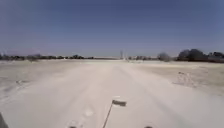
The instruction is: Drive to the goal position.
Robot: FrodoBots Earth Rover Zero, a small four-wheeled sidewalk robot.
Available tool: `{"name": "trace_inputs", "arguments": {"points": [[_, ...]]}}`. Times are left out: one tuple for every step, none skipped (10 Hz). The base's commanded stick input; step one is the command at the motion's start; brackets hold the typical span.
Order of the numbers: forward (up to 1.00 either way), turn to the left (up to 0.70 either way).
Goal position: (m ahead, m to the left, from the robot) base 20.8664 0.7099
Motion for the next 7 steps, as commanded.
{"name": "trace_inputs", "arguments": {"points": [[0.7,0.0],[0.7,0.0],[0.7,0.0],[0.7,0.0],[0.7,0.0],[0.7,0.0],[0.7,0.0]]}}
